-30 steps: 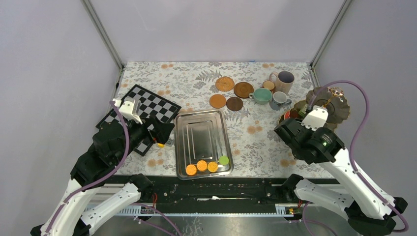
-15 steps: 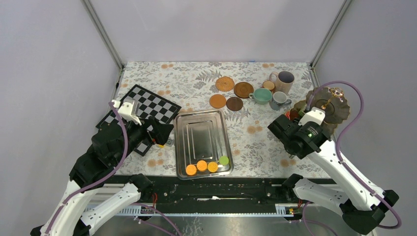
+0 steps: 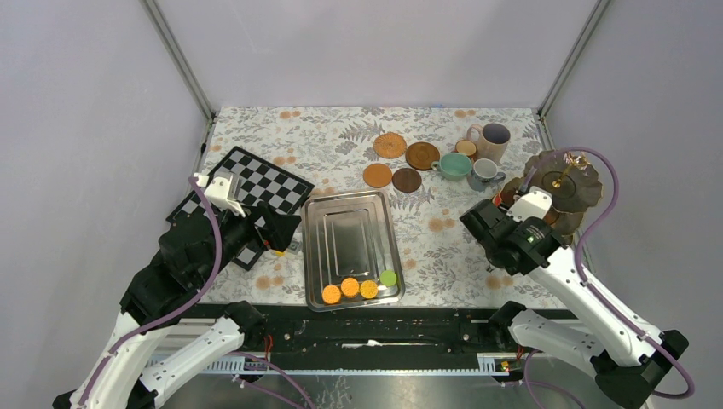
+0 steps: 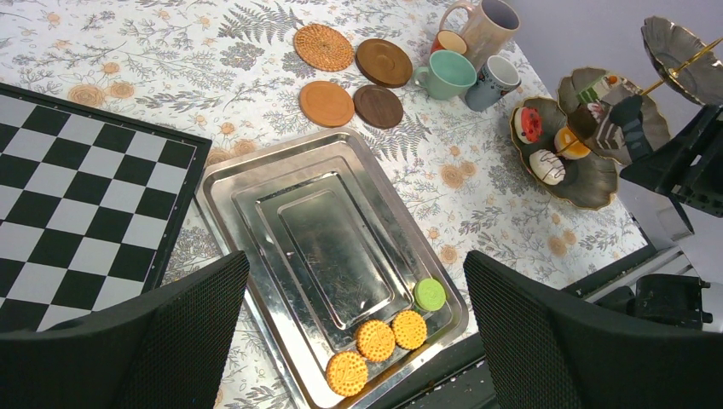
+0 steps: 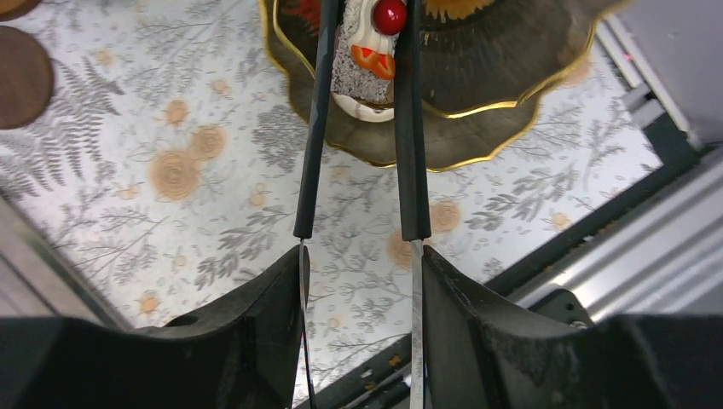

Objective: Serve the afternoon tea

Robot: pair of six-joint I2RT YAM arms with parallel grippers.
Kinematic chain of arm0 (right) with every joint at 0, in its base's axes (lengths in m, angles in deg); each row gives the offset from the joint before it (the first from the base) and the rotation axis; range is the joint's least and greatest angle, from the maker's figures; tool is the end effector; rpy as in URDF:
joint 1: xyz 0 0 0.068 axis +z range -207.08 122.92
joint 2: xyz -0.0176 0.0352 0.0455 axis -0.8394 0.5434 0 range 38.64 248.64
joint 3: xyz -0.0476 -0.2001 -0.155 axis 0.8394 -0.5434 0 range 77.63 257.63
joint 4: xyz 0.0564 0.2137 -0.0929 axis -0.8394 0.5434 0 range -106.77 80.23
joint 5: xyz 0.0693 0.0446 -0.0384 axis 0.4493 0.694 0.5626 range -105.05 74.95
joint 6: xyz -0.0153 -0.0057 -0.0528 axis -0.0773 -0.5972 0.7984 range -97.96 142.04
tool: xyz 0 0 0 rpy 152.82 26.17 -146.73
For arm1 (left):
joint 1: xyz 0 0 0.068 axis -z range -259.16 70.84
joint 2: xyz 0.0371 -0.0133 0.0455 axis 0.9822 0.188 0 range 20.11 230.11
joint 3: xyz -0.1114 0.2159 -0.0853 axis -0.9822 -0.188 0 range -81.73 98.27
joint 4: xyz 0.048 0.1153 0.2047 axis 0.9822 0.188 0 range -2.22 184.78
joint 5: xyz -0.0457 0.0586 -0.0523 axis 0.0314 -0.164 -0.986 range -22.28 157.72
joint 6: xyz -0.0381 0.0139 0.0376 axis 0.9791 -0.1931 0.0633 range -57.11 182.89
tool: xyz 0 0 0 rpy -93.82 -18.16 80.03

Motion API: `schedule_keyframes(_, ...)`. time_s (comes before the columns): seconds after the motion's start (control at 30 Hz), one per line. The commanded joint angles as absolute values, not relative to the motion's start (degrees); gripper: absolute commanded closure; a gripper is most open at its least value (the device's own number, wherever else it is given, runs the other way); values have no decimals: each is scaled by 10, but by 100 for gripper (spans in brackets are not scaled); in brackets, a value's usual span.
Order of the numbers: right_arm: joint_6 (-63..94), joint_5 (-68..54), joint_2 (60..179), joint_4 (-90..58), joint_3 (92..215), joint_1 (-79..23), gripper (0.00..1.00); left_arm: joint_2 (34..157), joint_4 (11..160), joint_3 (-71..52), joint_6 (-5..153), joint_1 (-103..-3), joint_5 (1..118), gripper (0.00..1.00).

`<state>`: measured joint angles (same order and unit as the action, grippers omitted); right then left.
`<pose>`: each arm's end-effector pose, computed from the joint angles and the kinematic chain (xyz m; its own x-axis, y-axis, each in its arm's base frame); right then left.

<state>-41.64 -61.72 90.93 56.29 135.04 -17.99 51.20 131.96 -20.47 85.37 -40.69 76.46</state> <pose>0.1112 0.0551 0.2968 -0.5167 0.3725 -0.7709 0.5470 0.8363 0.0375 0.0638 -0.0433 0.3780 -0.3663 -0.1915 -0.9106 0.3891 0.8574 -0.3369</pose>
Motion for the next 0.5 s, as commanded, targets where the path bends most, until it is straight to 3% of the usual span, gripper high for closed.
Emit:
schedule_keyframes(0.0,-374,-602,916,458,1347,-184,59,510,1314,-188,845,-404,769,1)
schedule_keyframes(0.47,-397,-610,896,533,1392,-183,60,513,1313,-194,848,-404,769,1)
